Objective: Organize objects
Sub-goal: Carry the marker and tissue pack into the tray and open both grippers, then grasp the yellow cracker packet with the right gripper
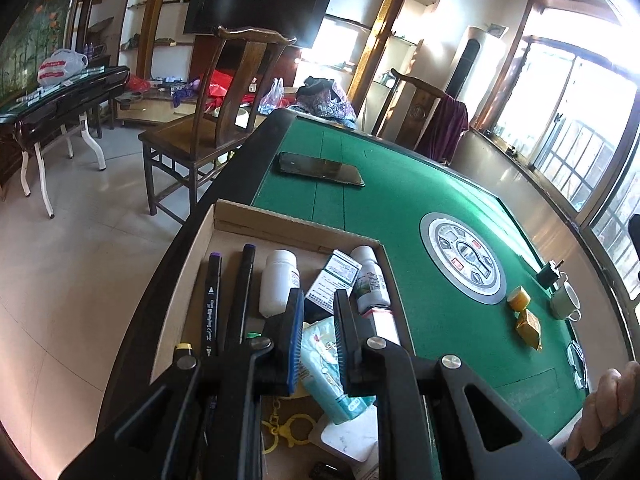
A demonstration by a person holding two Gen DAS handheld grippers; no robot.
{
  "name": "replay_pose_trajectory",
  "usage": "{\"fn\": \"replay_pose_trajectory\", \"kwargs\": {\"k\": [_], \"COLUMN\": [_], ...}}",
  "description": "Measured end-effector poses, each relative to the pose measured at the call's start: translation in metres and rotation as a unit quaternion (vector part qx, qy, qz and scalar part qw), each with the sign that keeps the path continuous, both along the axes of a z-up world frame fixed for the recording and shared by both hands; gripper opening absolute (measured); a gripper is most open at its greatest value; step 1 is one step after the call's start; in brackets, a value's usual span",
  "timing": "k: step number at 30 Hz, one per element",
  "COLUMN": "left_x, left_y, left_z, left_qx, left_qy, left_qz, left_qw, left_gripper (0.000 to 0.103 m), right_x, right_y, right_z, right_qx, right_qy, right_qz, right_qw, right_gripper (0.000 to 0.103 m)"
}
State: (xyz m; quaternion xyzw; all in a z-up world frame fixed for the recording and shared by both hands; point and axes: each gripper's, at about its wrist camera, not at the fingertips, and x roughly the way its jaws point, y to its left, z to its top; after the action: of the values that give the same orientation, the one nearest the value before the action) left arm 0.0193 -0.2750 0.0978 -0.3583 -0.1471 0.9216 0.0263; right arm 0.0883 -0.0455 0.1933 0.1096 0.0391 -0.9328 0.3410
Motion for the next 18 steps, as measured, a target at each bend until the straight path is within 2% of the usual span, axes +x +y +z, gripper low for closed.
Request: {"fn": "replay_pose_trajectory", "kwargs": {"k": [1, 2, 3, 5, 6, 7, 8, 9, 11, 14, 16, 18], "left_x": [0.001, 0.001, 0.002, 0.003, 0.005, 0.005, 0.005, 0.005, 0.003, 0.000, -0.002, -0.004], "left_y": [0.003, 0.008, 0.013, 0.024, 0.031, 0.037, 0.044, 0.053, 0.071, 0.102, 0.119, 0.139], "left_z": [0.001, 0.002, 0.003, 0.006, 0.007, 0.007, 0.008, 0.009, 0.009, 0.007, 0.004, 0.000], "left_qx": [-0.001, -0.001, -0.002, -0.005, -0.006, -0.006, -0.008, -0.013, -0.020, -0.026, -0.029, -0.031], "left_qy": [0.001, 0.001, 0.003, 0.004, 0.006, 0.006, 0.005, 0.005, 0.004, 0.001, -0.002, -0.007], "left_qz": [-0.003, -0.007, -0.013, -0.023, -0.030, -0.037, -0.045, -0.054, -0.070, -0.098, -0.114, -0.131], "left_qw": [1.0000, 1.0000, 0.9999, 0.9997, 0.9995, 0.9993, 0.9989, 0.9985, 0.9974, 0.9948, 0.9930, 0.9908], "left_gripper": [0.014, 0.014, 0.014, 0.014, 0.014, 0.014, 0.014, 0.014, 0.014, 0.014, 0.014, 0.014], "right_x": [0.009, 0.012, 0.009, -0.010, -0.017, -0.022, -0.027, -0.038, -0.046, -0.057, -0.069, -0.085], "right_y": [0.021, 0.032, 0.044, 0.069, 0.081, 0.091, 0.100, 0.117, 0.143, 0.185, 0.208, 0.220], "right_z": [-0.001, -0.001, -0.003, -0.010, -0.015, -0.019, -0.023, -0.029, -0.036, -0.045, -0.059, -0.078], "right_qx": [-0.040, -0.058, -0.064, -0.057, -0.056, -0.049, -0.038, -0.027, -0.024, 0.034, 0.083, 0.141], "right_qy": [0.037, 0.048, 0.039, -0.033, -0.049, -0.056, -0.067, -0.106, -0.130, -0.117, -0.135, -0.165], "right_qz": [-0.033, -0.059, -0.080, -0.082, -0.094, -0.114, -0.131, -0.119, -0.099, -0.154, -0.131, -0.125], "right_qw": [0.998, 0.995, 0.994, 0.994, 0.993, 0.991, 0.988, 0.987, 0.986, 0.981, 0.979, 0.968], "right_gripper": [0.085, 0.085, 0.085, 0.080, 0.065, 0.062, 0.062, 0.062, 0.062, 0.062, 0.072, 0.072]}}
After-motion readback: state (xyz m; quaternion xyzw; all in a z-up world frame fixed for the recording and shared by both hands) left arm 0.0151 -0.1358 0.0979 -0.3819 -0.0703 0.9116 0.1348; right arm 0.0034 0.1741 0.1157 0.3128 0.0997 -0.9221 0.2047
